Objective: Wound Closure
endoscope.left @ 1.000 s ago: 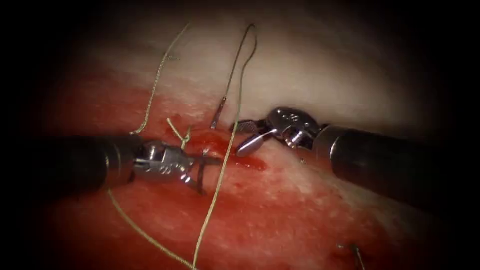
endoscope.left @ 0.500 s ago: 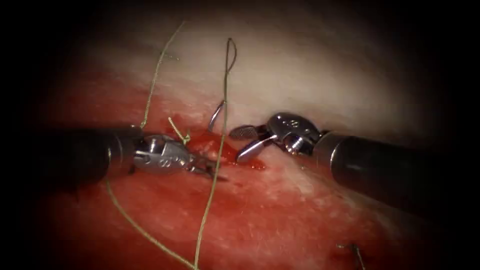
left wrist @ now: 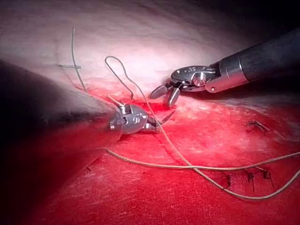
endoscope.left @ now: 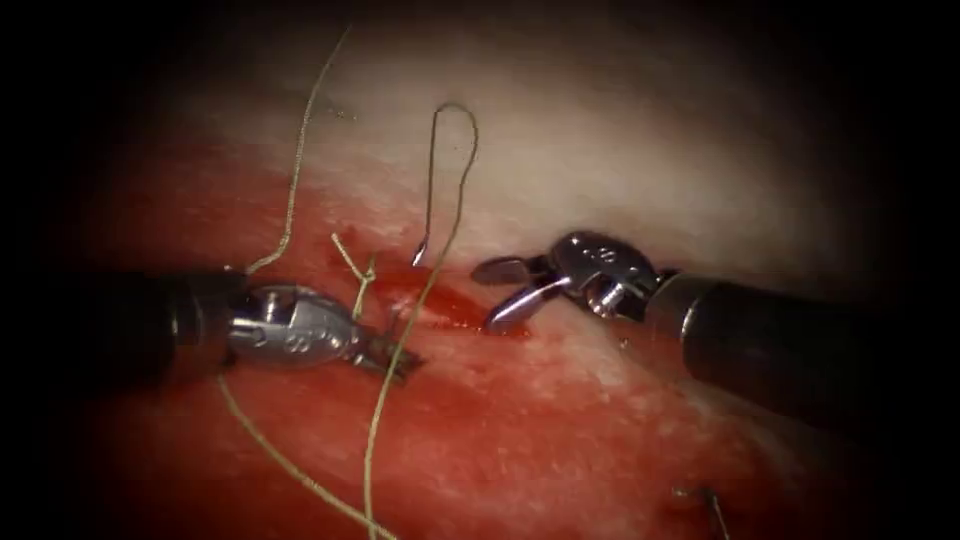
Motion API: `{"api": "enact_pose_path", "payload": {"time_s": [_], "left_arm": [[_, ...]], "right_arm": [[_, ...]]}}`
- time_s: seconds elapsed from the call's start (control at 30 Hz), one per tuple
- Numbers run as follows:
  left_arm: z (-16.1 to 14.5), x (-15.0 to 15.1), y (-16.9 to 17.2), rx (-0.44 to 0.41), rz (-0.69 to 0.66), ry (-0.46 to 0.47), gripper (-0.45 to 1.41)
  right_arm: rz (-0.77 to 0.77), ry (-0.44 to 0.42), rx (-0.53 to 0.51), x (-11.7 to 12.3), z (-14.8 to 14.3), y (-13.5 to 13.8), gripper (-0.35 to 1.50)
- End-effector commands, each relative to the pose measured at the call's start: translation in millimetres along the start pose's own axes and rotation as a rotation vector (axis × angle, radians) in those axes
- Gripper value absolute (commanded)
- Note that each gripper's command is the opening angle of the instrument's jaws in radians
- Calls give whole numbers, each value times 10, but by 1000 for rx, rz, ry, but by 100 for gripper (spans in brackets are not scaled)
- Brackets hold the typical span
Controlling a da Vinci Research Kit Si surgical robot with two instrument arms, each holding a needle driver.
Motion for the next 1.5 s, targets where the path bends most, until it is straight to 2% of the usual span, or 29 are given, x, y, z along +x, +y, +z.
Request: {"api": "enact_pose_path", "payload": {"time_s": [0.03, 0.13, 0.17, 0.4, 0.53, 0.67, 0.7, 0.83, 0.87, 0.93, 1.07, 1.13, 1.17, 1.2, 1.33, 1.37, 1.43, 1.47, 1.5], "left_arm": [[1, -1, 1, -17, -36, 23, -45], [-2, 2, 2, -36, -76, 62, -45], [0, 8, 5, -46, -112, 107, -45], [3, 28, 20, -135, -189, 170, -45], [2, 43, 28, -171, -204, 196, -45], [1, 44, 31, -161, -195, 184, -45], [1, 44, 31, -161, -195, 184, -45], [-2, 43, 36, -162, -199, 155, -45], [-2, 43, 36, -162, -199, 155, -45], [0, 48, 38, -155, -201, 128, -45], [3, 56, 42, -130, -205, 73, -45], [1, 57, 42, -91, -176, -3, -45], [1, 58, 42, -81, -171, -37, -45], [1, 58, 43, -60, -159, -89, -45], [0, 58, 44, -53, -158, -95, -45], [-2, 58, 43, -41, -152, -111, -45], [-3, 59, 42, -20, -146, -136, -45], [-5, 59, 40, 2, -134, -160, -45], [-5, 59, 40, 2, -134, -160, -45]], "right_arm": [[2, 0, 6, -1, 5, -4, 131], [9, 1, 9, 4, 3, -11, 131], [18, 8, 14, 11, 2, -19, 131], [5, 26, 21, 33, 2, -43, 130], [-64, 49, -28, 61, 3, -60, 126], [-126, 51, -89, 90, -5, -74, 126], [-126, 51, -89, 90, -5, -74, 126], [-169, 42, -133, 125, -24, -106, 126], [-169, 42, -133, 125, -24, -106, 126], [-183, 40, -129, 138, -27, -123, 126], [-190, 40, -125, 149, -28, -134, 125], [-195, 48, -132, 156, -23, -133, 123], [-193, 49, -140, 158, -18, -130, 123], [-197, 49, -142, 158, 7, -120, 123], [-213, 24, -149, 150, 30, -109, 123], [-236, -17, -152, 138, 45, -101, 123], [-255, -52, -143, 125, 56, -95, 123], [-270, -91, -124, 107, 66, -89, 123], [-270, -91, -124, 107, 66, -89, 123]]}}
